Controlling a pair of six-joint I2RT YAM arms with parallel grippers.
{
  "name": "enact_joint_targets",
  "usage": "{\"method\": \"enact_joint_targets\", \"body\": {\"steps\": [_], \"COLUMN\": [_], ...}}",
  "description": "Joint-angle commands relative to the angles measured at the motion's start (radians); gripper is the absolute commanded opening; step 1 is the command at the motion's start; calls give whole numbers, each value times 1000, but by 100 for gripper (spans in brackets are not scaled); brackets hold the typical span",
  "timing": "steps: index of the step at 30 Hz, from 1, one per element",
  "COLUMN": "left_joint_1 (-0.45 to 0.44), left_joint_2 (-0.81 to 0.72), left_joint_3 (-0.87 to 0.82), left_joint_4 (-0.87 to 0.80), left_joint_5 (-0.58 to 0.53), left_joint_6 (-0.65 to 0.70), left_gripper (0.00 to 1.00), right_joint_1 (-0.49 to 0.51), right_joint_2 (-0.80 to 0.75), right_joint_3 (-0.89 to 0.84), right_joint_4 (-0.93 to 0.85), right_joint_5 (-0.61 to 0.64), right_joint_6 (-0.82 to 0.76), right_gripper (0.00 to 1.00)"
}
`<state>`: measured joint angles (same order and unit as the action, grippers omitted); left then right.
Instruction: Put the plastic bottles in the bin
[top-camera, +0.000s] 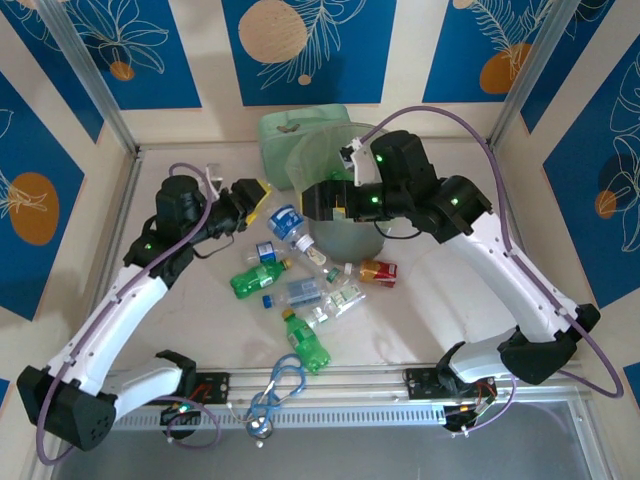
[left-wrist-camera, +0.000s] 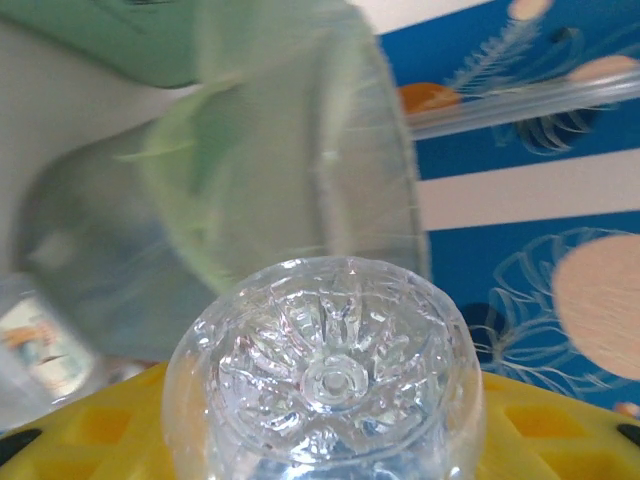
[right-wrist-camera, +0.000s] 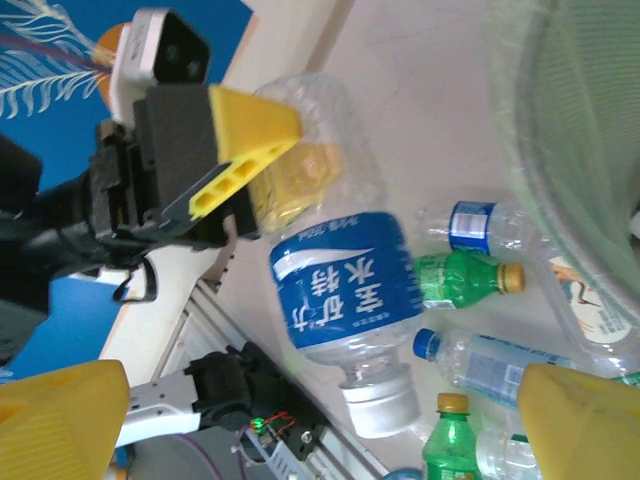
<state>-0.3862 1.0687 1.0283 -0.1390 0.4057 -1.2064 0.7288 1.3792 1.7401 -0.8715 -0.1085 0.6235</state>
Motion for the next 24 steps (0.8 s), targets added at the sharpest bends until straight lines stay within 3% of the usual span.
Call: {"method": "enact_joint_targets", "body": {"steps": [1,8,13,24], "left_joint_1": [10,10,10,9], "left_joint_2": [33,70,77,99], "left_joint_3": [15,8,3,-9], "left_joint_4": [261,443,493,559], "left_joint_5": [141,253,281,309], "left_joint_6": [-85,-149,-171,-210], "left_gripper": [55,55,55,55], "right_joint_1": [14,71,94,99], "right_joint_2": [34,105,143,176], "right_joint_3": [57,149,193,230], "right_joint_4": [-49,-134,-138,-119], "right_joint_5": [-69,67,72,49], "right_joint_6": [-42,-82,-94,-93], "right_gripper": [100,99,99,74]}}
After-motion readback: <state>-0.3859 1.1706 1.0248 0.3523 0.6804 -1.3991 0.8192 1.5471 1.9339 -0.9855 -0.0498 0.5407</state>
